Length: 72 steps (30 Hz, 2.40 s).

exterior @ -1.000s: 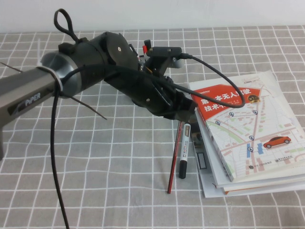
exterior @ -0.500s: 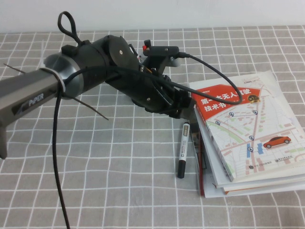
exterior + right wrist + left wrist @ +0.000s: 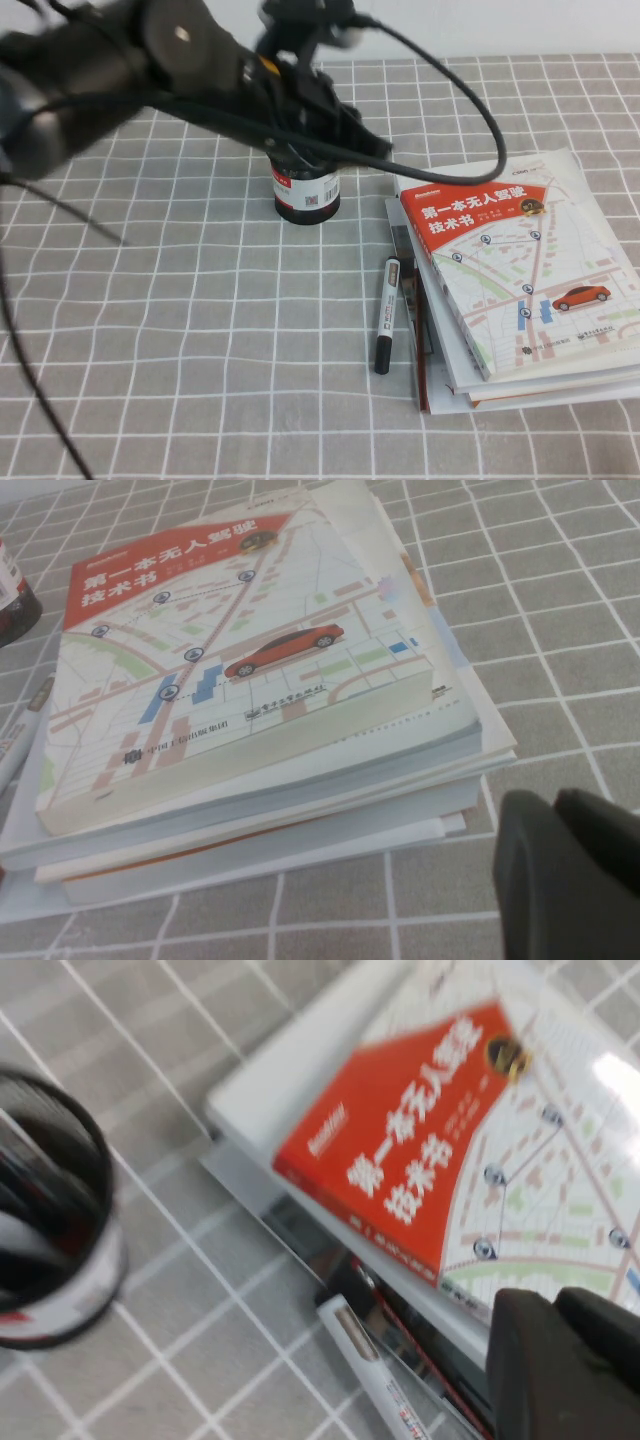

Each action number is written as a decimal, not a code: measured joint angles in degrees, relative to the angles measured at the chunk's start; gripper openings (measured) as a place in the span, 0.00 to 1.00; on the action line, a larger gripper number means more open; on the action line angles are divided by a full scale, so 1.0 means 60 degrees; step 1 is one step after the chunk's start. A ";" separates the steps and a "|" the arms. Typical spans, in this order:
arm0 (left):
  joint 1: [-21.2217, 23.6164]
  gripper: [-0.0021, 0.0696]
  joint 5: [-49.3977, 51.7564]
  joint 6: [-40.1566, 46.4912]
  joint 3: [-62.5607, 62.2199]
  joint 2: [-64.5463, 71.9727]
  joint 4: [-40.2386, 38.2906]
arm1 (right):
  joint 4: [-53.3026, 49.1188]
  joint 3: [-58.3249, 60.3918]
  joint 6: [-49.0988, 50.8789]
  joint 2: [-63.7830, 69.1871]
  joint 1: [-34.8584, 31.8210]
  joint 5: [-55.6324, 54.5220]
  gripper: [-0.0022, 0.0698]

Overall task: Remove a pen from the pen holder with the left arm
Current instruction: 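Take a marker out of the pen holder and lay it on the table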

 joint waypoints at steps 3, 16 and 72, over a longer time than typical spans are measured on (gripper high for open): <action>0.0000 0.04 -0.0233 -0.0373 0.0247 -0.1053 0.0727 | 0.0000 0.0000 0.0000 0.0000 0.0000 0.0000 0.01; -0.0084 0.03 -0.3220 -0.1637 0.6365 -0.7060 0.1543 | 0.0000 0.0000 0.0000 0.0000 0.0000 0.0000 0.01; 0.4768 0.03 -0.5043 -0.4557 1.5177 -1.6678 0.4404 | 0.0000 0.0000 0.0000 0.0000 0.0000 0.0000 0.01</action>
